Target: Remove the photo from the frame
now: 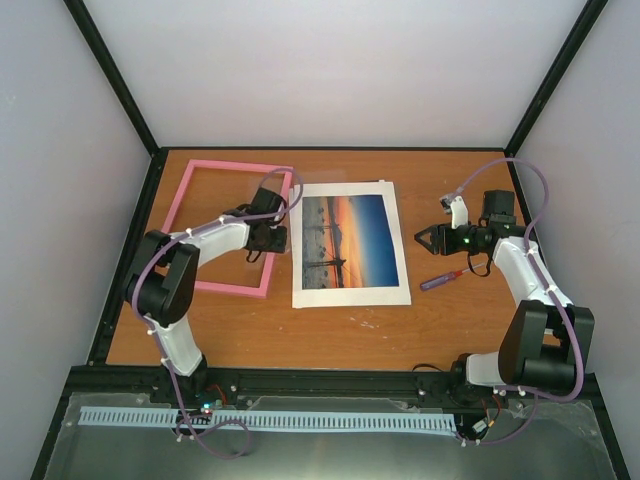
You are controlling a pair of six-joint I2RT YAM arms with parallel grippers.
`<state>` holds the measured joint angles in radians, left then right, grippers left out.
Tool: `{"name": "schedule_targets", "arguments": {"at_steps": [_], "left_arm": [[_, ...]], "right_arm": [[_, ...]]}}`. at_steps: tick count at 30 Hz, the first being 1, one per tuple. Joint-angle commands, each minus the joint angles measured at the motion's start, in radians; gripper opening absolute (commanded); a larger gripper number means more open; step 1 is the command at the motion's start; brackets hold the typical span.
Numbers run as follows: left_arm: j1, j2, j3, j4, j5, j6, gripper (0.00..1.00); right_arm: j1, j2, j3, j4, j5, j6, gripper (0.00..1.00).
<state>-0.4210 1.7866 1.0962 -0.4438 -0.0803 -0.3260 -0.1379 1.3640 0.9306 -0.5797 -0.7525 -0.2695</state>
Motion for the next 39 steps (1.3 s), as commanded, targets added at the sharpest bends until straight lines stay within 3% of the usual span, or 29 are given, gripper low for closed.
{"name": "schedule_targets", "arguments": {"at_steps": [1, 6, 12, 14, 15, 20, 24, 35, 39], "left_arm": [[-0.002, -0.028, 0.051, 0.002, 0.060, 0.017, 0.53], [-0.032, -0.157, -0.043, 0.053, 0.133, 0.012, 0.61], [-0.161, -0.314, -0.075, 0.049, 0.101, 0.043, 0.73], [-0.190, -0.386, -0.079, 0.063, 0.127, 0.048, 0.98], [-0.196, -0.421, -0.079, 0.067, 0.132, 0.042, 0.99], [-0.200, -0.579, -0.028, 0.037, 0.081, 0.028, 1.00], [-0.201, -0.654, -0.009, 0.061, 0.070, 0.109, 1.00], [-0.200, -0.702, -0.141, 0.224, 0.005, 0.157, 1.00], [-0.199, -0.674, -0.153, 0.255, -0.261, 0.039, 1.00]], "right_arm": [[-0.007, 0.002, 0.027, 0.000, -0.009, -0.018, 0.58], [-0.007, 0.008, 0.025, -0.006, -0.025, -0.037, 0.58], [-0.007, 0.019, 0.025, -0.008, -0.028, -0.047, 0.58], [-0.007, 0.018, 0.026, -0.007, -0.025, -0.049, 0.58], [-0.007, 0.018, 0.025, -0.006, -0.023, -0.050, 0.58], [-0.007, 0.000, 0.033, -0.010, -0.001, -0.071, 0.60], [-0.007, -0.053, 0.042, -0.016, 0.024, -0.096, 0.62], [0.040, -0.084, 0.049, -0.087, 0.079, -0.179, 0.63], [0.074, -0.053, 0.025, -0.087, 0.085, -0.211, 0.63]]}}
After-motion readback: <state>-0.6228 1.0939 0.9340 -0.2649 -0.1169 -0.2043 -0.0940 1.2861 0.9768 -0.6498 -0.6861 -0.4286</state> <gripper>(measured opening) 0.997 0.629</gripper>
